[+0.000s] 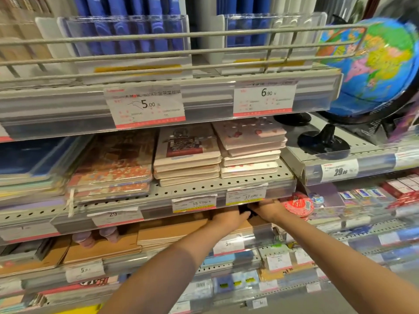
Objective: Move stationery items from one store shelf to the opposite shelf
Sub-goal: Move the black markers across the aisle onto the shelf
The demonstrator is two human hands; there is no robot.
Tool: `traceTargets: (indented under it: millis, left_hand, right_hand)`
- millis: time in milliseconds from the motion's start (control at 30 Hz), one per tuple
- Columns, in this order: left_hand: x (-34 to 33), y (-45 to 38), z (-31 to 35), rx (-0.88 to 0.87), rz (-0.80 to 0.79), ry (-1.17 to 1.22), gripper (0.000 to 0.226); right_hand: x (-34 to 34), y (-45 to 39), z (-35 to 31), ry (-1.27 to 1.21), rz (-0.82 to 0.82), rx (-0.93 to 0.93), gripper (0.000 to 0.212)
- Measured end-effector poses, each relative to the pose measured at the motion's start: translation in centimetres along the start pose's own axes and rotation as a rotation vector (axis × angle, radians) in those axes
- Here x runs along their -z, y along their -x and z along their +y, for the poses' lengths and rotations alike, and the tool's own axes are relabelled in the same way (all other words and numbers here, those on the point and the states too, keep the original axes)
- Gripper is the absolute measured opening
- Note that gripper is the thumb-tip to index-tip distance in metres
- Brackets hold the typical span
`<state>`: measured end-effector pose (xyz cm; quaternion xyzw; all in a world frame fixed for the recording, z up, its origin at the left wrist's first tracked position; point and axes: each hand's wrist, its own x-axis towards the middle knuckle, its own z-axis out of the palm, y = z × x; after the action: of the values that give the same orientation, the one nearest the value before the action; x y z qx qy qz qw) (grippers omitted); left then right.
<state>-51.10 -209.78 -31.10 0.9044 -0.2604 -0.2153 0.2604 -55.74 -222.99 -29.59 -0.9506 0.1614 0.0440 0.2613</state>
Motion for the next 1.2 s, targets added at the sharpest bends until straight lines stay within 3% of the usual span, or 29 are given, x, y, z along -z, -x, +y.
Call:
traceTargets:
  millis: [133,467,633,767,900,1000,1100,1200]
  left_hand:
    - [-1.2,-0.7,0.4,-0.05,-0.035,-0.072,0.047]
    - [-0.5,0.9,-1.0,-0.153,-0.107,-0.202,0.032]
    - [0.5,1.0,-1.8,-0.084,-0.036,-0.158,0.029]
    - [0.6,0.4,-1.3,0.031,0.007,-0.045,0.019]
    - [0.4,0.1,-0.6,0.199,-0.065,-0.039,0.004]
    - [0.1,-0.3,-0.3,0.205,-0.072,-0.042,0.024]
    - [0.8,0.2,0.2,0.217,-0.15,-0.04,0.011]
    - [1.7,1.2,0.0,0.242,-0.221,0.074,0.024]
  right_hand:
    - [-0.3,-0.1,-0.2,0.066,-0.07,0.031,0.031]
    - [-1.5,1.3,0.2,0.183,0.027,0.018,0.033]
    - [-1.6,1.5,0.1,0.243,0.038,-0.03,0.037]
    - [-1.0,1.1,-0.8,0.283,-0.06,-0.075,0.037]
    - [-0.7,0.6,-1.6,0.217,-0.136,-0.108,0.031]
    - [-0.6,0.5,-2.0,0.186,-0.154,-0.107,0.033]
    - [-1.1,0.5,-1.3,0.05,-0.188,-0.169,0.04]
    - [-1.4,1.3,-0.7,-0.173,-0.151,-0.174,0.039]
